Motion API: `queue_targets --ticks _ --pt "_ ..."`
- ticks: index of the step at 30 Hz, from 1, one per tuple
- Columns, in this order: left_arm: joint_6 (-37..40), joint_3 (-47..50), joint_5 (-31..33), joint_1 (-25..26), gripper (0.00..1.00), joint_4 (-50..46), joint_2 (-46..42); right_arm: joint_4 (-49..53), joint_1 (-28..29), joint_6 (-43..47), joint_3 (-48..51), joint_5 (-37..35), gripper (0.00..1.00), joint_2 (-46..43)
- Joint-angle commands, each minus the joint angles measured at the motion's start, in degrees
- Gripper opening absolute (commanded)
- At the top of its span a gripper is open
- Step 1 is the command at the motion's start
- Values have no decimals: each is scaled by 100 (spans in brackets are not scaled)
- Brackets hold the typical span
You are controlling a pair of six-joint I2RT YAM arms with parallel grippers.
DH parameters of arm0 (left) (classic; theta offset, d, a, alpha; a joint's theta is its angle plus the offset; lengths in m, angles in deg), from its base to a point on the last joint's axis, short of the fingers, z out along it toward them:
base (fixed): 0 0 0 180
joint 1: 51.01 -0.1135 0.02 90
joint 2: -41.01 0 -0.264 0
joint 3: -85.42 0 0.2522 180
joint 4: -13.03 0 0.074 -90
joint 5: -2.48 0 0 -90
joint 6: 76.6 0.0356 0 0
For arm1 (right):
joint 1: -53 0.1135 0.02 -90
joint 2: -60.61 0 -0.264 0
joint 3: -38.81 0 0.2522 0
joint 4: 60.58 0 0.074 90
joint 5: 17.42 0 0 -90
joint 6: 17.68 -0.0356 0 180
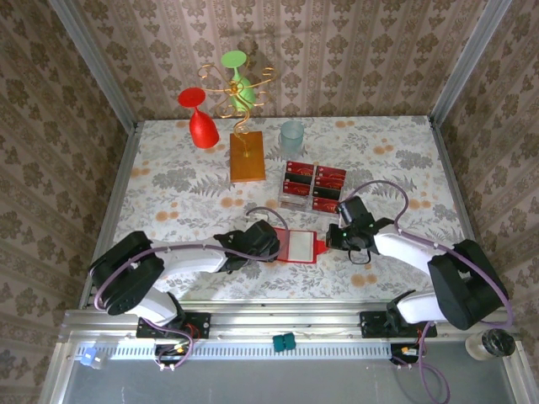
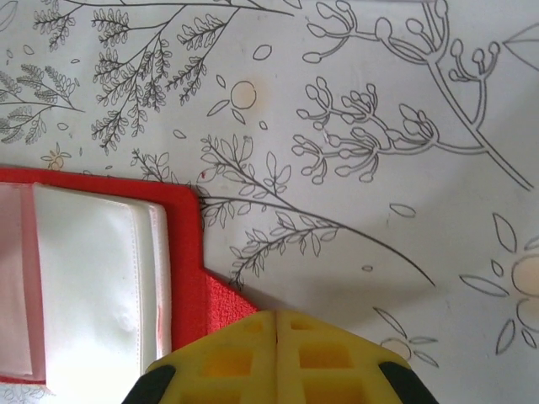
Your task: Put the credit cards into the card holder
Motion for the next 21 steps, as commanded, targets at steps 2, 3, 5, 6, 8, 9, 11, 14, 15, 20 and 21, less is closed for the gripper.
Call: queue_targets --ticks 2,3,5,6,8,9,11,14,15,20,21 --pt "-57 -6 104 34 86 61 175 -101 -24 -173 185 65 3 -186" --pt "-80 18 121 34 86 65 195 -91 -36 -163 179 63 5 -183" --pt "-124 79 141 40 86 111 230 -35 -64 -110 106 101 12 -153" --pt "-145 107 152 39 86 123 235 0 -80 -71 60 135 14 -145" --pt "-198 176 151 39 86 151 205 229 -111 54 -157 169 25 -172" --pt "-222 194 149 39 86 172 187 338 -125 108 -275 172 30 -205" --pt "-253 248 147 39 86 227 111 550 -175 257 -546 152 40 -325" --pt "-251 285 152 39 87 233 42 946 -202 604 -1118 15 43 -338" --pt "-251 289 156 39 87 229 26 1050 -204 732 -1304 -32 44 -279" --pt "-261 331 215 32 88 247 -37 1463 -154 1420 -2322 -50 45 413" --pt "-268 337 225 30 88 253 -41 1531 -129 1558 -2529 -58 45 598"
